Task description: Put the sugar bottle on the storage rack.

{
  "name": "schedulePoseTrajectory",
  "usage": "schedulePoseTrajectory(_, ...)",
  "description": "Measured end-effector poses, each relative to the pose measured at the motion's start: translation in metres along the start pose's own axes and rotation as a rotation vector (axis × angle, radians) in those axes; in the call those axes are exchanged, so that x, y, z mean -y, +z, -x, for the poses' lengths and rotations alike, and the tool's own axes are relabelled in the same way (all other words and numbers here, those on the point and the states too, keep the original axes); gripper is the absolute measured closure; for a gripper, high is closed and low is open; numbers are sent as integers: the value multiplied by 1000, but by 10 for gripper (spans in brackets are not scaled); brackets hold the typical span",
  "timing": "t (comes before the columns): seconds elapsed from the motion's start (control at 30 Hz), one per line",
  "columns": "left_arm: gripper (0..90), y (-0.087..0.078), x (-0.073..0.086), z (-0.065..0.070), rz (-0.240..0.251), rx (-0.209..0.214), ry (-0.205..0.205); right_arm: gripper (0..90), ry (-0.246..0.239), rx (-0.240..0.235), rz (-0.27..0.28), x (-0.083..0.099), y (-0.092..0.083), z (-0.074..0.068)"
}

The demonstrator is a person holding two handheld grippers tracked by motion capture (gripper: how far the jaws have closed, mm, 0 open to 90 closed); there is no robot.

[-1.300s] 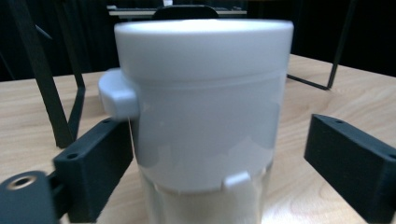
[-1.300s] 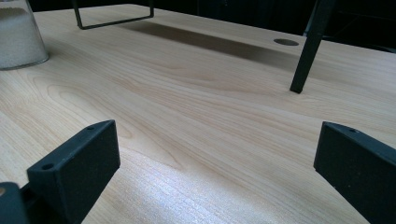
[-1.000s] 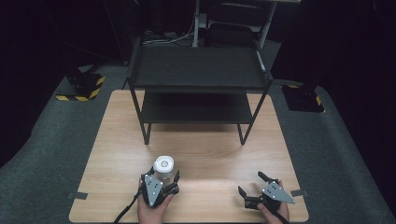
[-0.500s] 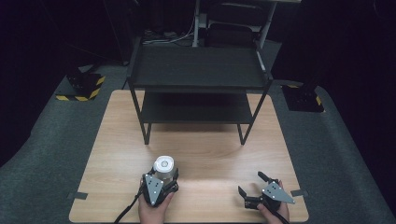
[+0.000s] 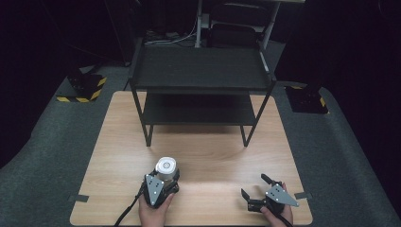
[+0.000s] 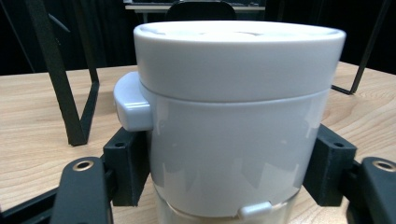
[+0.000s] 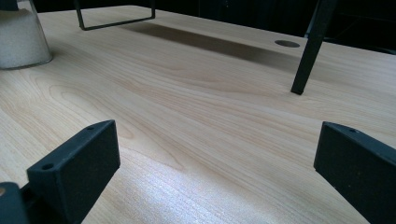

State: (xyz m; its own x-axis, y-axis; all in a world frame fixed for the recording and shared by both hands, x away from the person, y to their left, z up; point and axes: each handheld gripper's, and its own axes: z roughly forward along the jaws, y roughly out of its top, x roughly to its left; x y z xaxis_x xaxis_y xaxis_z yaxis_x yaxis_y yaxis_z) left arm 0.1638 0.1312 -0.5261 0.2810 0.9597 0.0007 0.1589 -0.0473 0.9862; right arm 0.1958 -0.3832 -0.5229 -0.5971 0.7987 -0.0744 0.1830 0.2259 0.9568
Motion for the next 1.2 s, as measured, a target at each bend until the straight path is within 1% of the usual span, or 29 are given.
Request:
schedulePoseTrajectory(0.07, 296, -1, 0, -2, 6, 8, -8, 1, 0, 0, 0, 0, 0, 0)
schedulePoseTrajectory(0.2, 296, -2, -2, -5, 23, 19, -9, 1, -1, 0, 0, 0, 0, 0)
schedulePoseTrajectory(0.27, 296, -3, -5, -8, 29, 26, -14, 1, -1, 0, 0, 0, 0, 0)
schedulePoseTrajectory(0.47, 297, -4, -19, -13, 40, 35, 0, 1, -1, -1, 0, 0, 0, 0)
schedulePoseTrajectory(0.53, 296, -4, -26, -14, 44, 34, 10, 1, -1, -1, 0, 0, 0, 0)
schedulePoseTrajectory(0.7, 297, -4, -42, -18, 62, 32, 11, 1, -2, -1, 1, 0, 0, 0)
schedulePoseTrajectory(0.83, 297, -3, -60, -22, 71, 33, 21, 1, -3, 0, 1, 0, 0, 0)
schedulePoseTrajectory(0.9, 296, -2, -68, -24, 76, 37, 15, 1, -3, 0, 1, 0, 0, 0)
schedulePoseTrajectory(0.97, 297, 0, -77, -25, 76, 37, 19, 1, -2, 1, 1, 0, 0, 0)
schedulePoseTrajectory(1.03, 297, 2, -84, -25, 76, 39, 10, 1, -1, 1, 1, 0, 0, 0)
schedulePoseTrajectory(1.2, 297, 11, -103, -24, 82, 43, 2, 1, -2, 1, 1, 0, 0, 0)
